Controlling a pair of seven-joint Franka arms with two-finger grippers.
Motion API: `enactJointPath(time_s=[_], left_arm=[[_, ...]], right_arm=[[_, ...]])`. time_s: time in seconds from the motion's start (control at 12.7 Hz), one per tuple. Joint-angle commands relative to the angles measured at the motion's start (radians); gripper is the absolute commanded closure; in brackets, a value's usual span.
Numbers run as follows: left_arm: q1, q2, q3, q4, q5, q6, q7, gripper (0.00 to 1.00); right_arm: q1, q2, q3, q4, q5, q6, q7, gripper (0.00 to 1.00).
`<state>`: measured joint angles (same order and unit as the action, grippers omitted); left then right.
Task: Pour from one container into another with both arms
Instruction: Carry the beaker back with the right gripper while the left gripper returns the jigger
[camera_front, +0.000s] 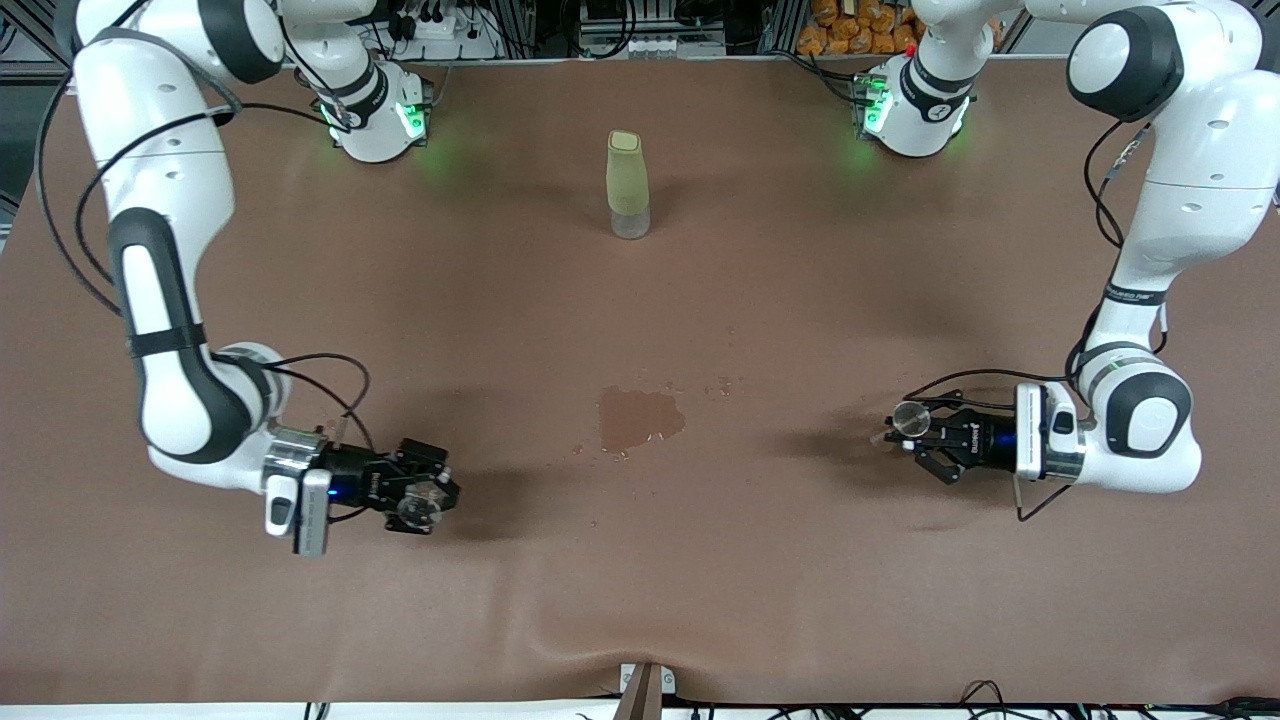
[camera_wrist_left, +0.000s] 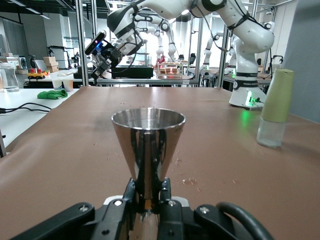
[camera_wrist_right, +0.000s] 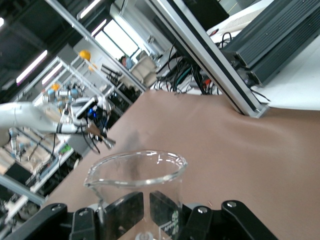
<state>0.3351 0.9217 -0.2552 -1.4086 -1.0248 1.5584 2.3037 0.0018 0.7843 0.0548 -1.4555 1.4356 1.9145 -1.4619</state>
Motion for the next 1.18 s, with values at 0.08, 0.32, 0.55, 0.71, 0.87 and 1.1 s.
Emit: enactJointPath(time_s=[0.08, 0.32, 0.55, 0.71, 0.87, 1.1], left_arm=[[0.054, 0.000, -0.003, -0.013, 0.034, -0.052, 0.084, 1.00], [0.114, 0.022, -0.003, -0.015, 0.089, -0.084, 0.120, 1.00], [0.180, 0.057, -0.001, -0.015, 0.135, -0.121, 0.157, 1.00], [0.205, 0.077, -0.001, -0.018, 0.146, -0.123, 0.180, 1.00], [0.222, 0.098, 0.002, -0.016, 0.153, -0.130, 0.181, 1.00], [0.222, 0.101, 0.008, -0.016, 0.186, -0.130, 0.203, 1.00]], right_arm=[[-0.132, 0.027, 0.022, 0.007, -0.148, -0.119, -0.137, 1.00], [-0.228, 0.065, 0.022, 0.007, -0.251, -0.183, -0.244, 1.00], [-0.316, 0.090, 0.022, 0.009, -0.352, -0.184, -0.343, 1.00], [-0.344, 0.108, 0.022, 0.014, -0.371, -0.187, -0.417, 1.00], [-0.368, 0.127, 0.022, 0.018, -0.385, -0.183, -0.484, 1.00], [-0.401, 0.174, 0.022, 0.064, -0.380, -0.167, -0.573, 1.00]])
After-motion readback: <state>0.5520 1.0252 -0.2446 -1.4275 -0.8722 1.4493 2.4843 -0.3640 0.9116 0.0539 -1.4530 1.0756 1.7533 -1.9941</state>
